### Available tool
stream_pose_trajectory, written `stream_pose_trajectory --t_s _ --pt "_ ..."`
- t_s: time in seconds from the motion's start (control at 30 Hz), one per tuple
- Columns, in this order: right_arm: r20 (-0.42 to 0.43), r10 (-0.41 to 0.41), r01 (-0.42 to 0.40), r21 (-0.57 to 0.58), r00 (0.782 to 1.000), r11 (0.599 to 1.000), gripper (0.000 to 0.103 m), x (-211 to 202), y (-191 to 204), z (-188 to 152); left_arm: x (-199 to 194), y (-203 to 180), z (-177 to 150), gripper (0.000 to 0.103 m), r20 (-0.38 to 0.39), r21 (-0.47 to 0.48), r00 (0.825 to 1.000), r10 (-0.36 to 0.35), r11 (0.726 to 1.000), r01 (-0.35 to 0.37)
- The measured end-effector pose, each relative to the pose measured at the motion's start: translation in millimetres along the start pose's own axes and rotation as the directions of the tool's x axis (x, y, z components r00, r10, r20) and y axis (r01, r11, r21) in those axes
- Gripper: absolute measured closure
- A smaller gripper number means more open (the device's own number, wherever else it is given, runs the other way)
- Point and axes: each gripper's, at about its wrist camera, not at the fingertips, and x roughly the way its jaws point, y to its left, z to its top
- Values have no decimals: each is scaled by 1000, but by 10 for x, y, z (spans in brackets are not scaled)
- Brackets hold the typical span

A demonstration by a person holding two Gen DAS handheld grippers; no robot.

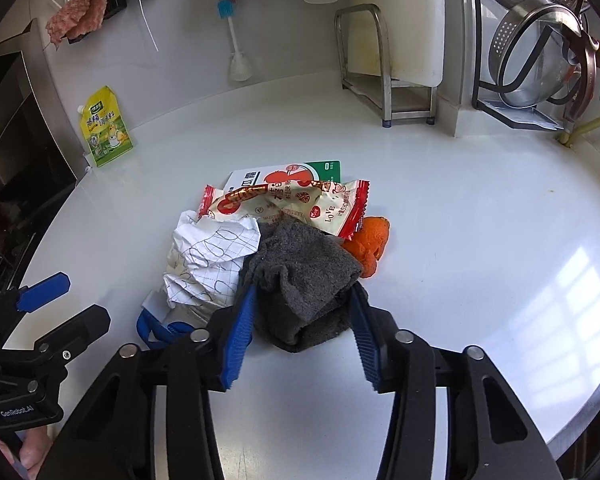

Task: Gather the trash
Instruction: 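Lift the grey cloth with the right tool while the left tool grasps the blue glove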

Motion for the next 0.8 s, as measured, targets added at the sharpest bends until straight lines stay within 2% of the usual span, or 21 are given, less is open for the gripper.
stream_pose_trajectory --t_s 0.1,0.3,0.57,0.8 --pt "20 11 -11 28 1000 1000 81 -67 -49 -18 -14 -42 -29 15 -4 8 1000 -13 1000 13" --pt "77 2 -8 67 997 998 84 -305 -107 -95 -9 -173 -121 15 -25 25 999 -43 999 44" --pt "181 2 -36 187 983 982 84 -726 -315 -287 77 -322 -121 14 -57 27 996 -65 997 66" --pt "225 5 -59 235 974 970 85 -938 -423 -363 259 -466 -75 14 -99 24 993 -67 997 69"
